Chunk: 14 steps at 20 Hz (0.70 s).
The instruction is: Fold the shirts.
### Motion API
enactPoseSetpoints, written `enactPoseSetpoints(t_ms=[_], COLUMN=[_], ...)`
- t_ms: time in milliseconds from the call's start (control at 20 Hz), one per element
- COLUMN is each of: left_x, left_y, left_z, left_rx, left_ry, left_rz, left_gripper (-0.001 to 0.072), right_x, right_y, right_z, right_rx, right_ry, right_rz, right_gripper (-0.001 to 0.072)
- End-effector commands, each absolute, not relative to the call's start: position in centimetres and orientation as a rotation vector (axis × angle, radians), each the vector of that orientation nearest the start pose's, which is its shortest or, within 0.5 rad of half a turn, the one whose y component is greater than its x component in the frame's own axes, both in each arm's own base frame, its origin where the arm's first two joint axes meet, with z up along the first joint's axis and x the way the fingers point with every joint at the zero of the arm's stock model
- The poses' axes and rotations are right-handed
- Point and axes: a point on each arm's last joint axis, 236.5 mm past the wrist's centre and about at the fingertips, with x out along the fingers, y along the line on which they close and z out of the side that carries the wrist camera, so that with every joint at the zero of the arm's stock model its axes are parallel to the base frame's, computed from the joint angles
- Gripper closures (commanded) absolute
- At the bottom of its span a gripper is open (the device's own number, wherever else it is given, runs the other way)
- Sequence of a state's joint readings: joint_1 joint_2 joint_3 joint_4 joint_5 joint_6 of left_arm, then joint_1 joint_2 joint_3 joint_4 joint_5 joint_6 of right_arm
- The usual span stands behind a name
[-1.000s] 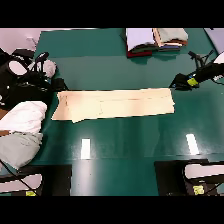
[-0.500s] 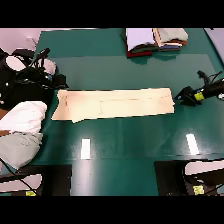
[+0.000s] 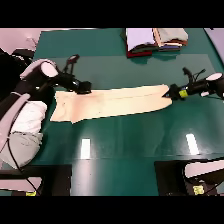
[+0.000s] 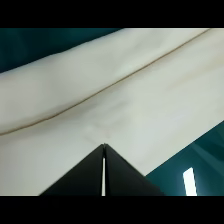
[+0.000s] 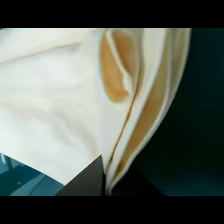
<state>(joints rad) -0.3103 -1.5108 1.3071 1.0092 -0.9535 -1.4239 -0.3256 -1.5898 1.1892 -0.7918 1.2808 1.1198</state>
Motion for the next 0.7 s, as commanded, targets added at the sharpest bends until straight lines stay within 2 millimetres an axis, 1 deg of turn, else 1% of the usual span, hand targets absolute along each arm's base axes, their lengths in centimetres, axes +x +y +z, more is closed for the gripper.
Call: enactPoseSetpoints(t_ms=[0, 150, 200, 300, 400, 450, 550, 650], left_x=[42.3, 42.6, 42.9, 43.5, 43.6, 43.4, 43.1, 43.1], left_y=[-29.3, -33.1, -34.2, -35.8, -36.7, -36.8, -36.6, -36.6], left_z=[-0.8, -3.3, -3.9, -4.6, -5.4, -6.0, -6.9, -6.8], left_rx=[-0.249, -0.220, -0.221, -0.228, -0.228, -0.224, -0.212, -0.212], left_ry=[1.137, 1.179, 1.184, 1.188, 1.206, 1.227, 1.251, 1.250], left_rz=[-0.618, -0.671, -0.683, -0.696, -0.701, -0.705, -0.702, -0.703], left_gripper=[0.0684, 0.0683, 0.0684, 0.0684, 0.0683, 0.0683, 0.0683, 0.0683], right_x=[42.2, 43.4, 43.6, 43.4, 43.0, 42.8, 42.6, 42.3], right_y=[4.8, 7.5, 8.8, 11.6, 14.4, 15.9, 18.2, 20.2], right_z=[3.5, 10.7, 12.8, 15.8, 18.1, 19.1, 20.7, 21.5], right_rx=[0.563, 0.485, 0.457, 0.415, 0.380, 0.353, 0.325, 0.307], right_ry=[1.202, 1.086, 1.051, 1.018, 0.990, 0.973, 0.951, 0.948], right_rz=[0.517, 0.557, 0.580, 0.637, 0.690, 0.723, 0.769, 0.810], right_gripper=[0.0699, 0.0700, 0.0700, 0.0700, 0.0700, 0.0700, 0.0700, 0.0699])
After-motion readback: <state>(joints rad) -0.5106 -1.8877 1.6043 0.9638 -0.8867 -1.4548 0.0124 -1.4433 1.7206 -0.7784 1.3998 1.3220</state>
